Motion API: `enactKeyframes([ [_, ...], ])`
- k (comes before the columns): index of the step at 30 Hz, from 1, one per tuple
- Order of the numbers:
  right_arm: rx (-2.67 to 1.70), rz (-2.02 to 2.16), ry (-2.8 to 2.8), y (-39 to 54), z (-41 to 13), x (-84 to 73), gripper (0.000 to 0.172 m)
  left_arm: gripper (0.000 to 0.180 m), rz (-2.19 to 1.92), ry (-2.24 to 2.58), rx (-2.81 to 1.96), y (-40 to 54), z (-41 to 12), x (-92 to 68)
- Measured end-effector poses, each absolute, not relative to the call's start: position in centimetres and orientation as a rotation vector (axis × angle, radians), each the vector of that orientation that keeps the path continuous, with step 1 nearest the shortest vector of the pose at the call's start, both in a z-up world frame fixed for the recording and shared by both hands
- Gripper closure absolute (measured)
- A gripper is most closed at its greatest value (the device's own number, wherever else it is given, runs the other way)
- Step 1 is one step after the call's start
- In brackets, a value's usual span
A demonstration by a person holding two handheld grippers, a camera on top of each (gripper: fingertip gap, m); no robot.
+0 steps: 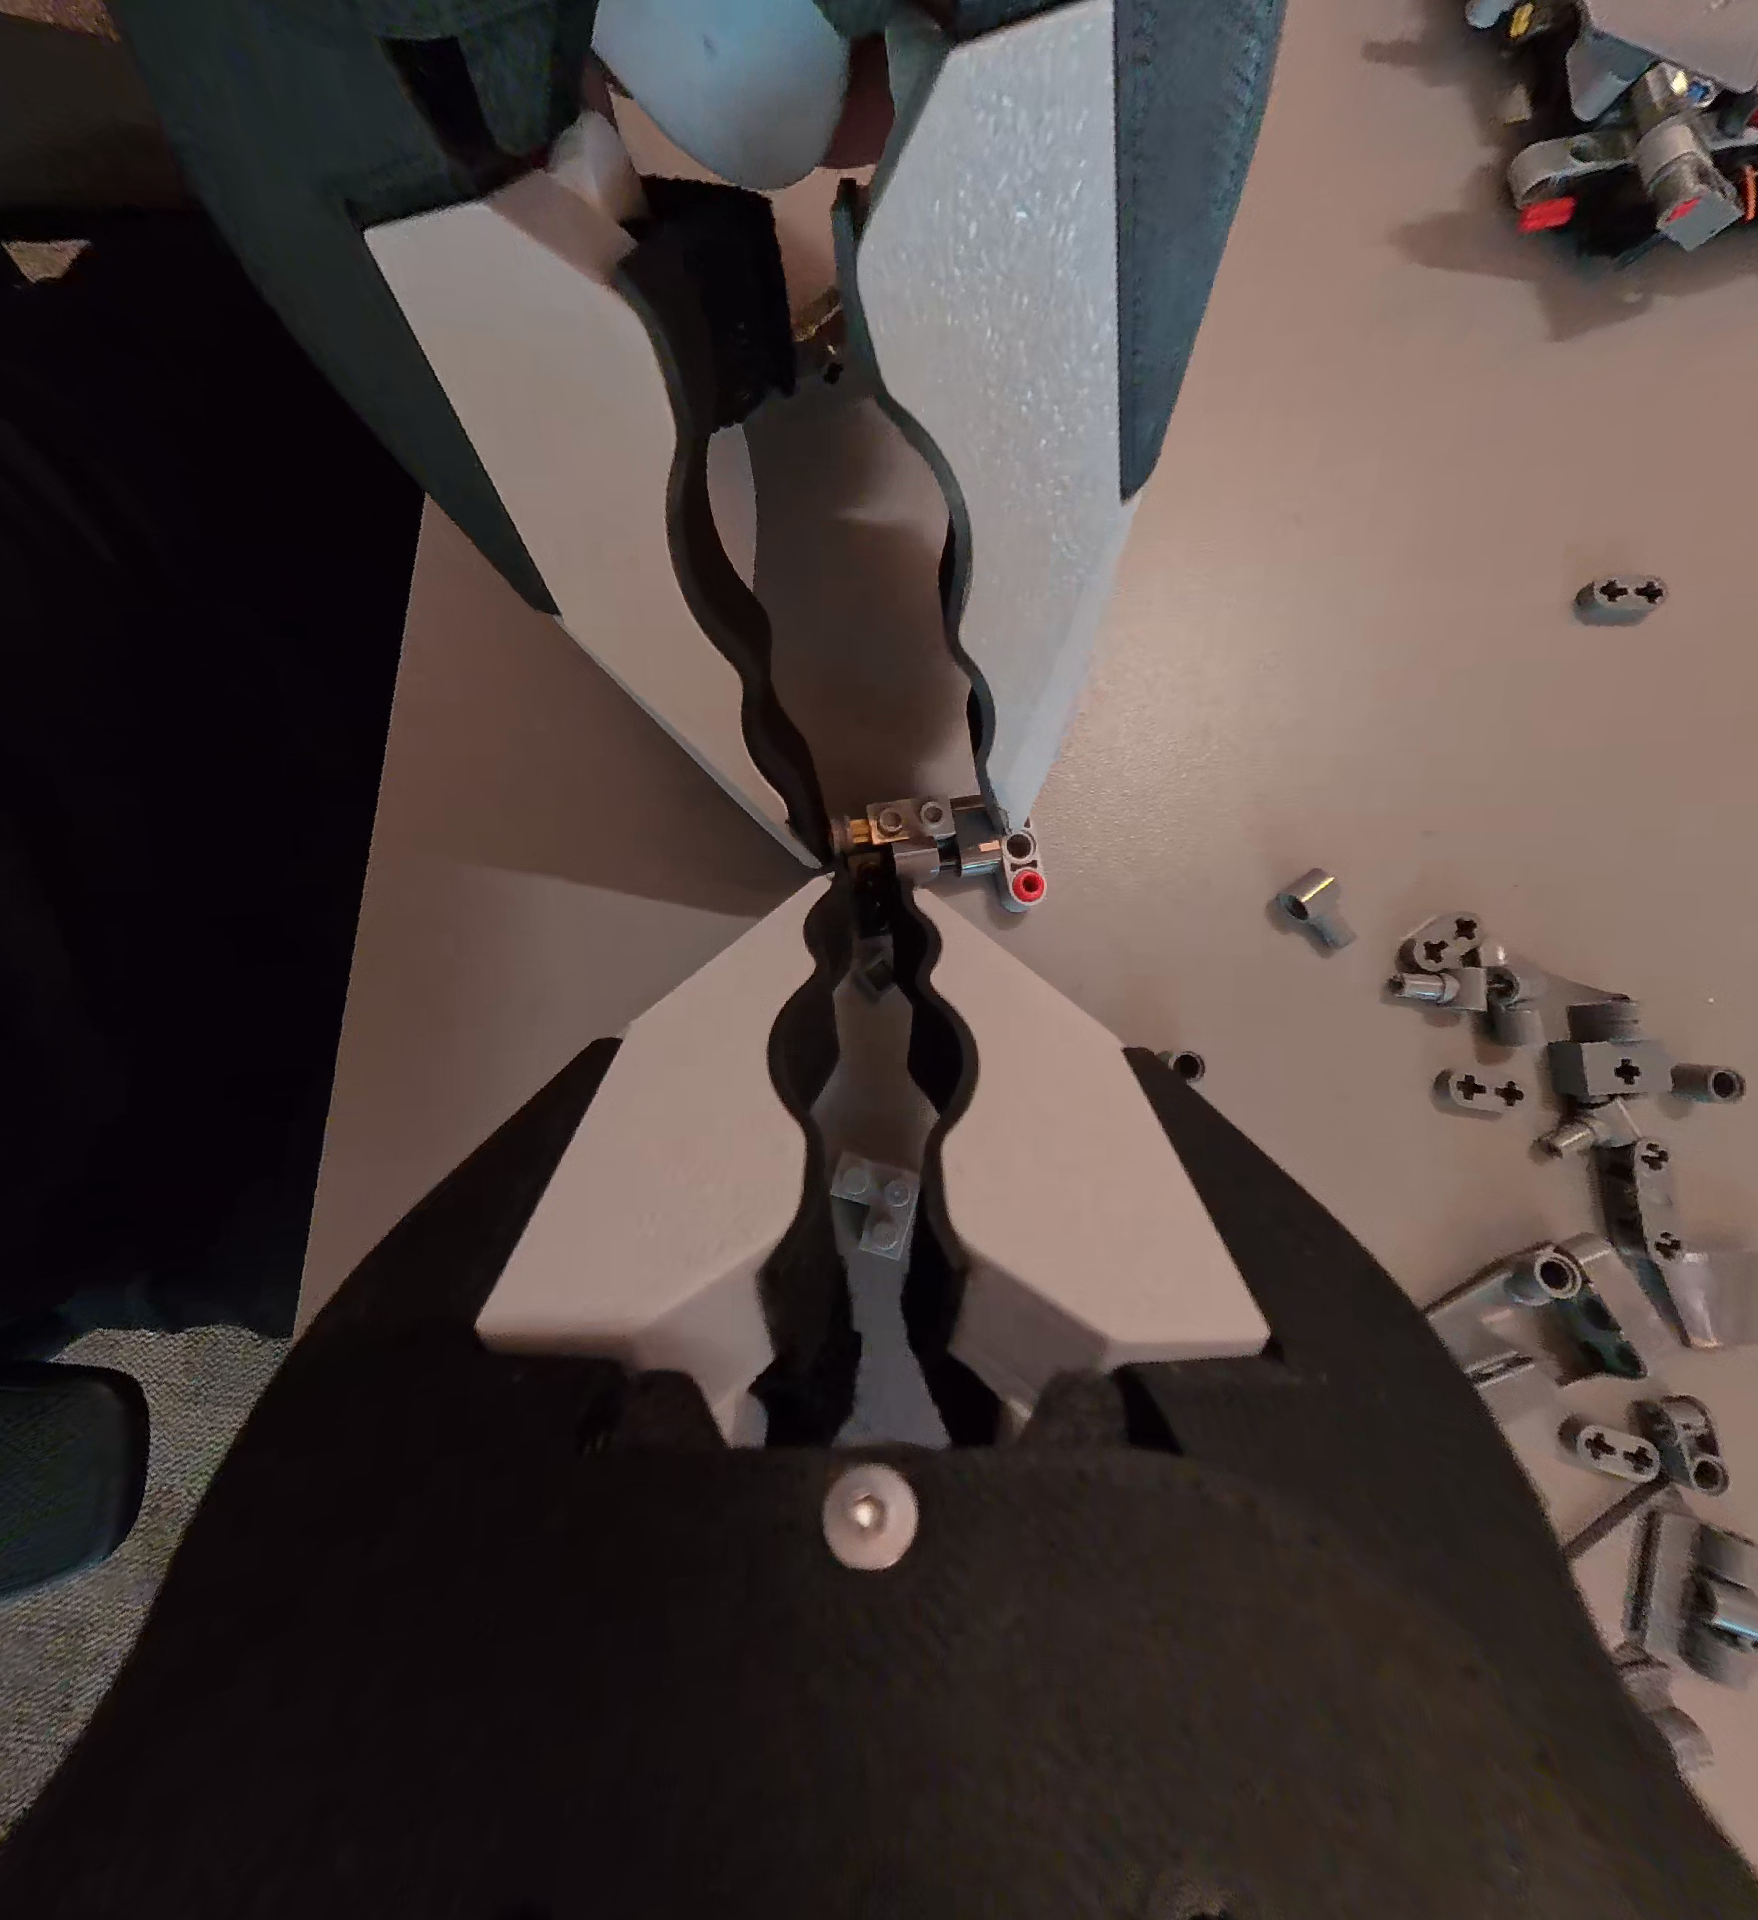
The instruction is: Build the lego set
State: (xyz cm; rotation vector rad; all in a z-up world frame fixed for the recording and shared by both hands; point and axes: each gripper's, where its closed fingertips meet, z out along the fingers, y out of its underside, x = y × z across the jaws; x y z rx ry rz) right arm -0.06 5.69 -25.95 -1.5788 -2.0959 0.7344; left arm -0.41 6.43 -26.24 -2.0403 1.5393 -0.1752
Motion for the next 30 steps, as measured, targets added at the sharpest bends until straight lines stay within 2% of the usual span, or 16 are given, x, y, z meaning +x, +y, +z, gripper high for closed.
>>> enactKeyframes([
  [9,-1.496,0.624,-2.066,6.0,-25.7,0.0,0.162,0.149,-0.183,1.532,-2.037,6.4,-26.2,-0.4],
  [20,-1.463,0.533,-1.997,7.1,-25.6,-0.5,0.129,0.150,-0.186,1.540,-2.030,6.3,-26.2,-0.1],
  [23,-1.469,0.558,-2.027,6.8,-25.8,-0.5,0.135,0.150,-0.185,1.543,-2.029,6.3,-26.2,-0.1],
  [30,-1.508,0.641,-2.089,6.7,-26.1,-0.6,0.138,0.149,-0.185,1.555,-2.029,6.3,-26.2,-0.1],
])
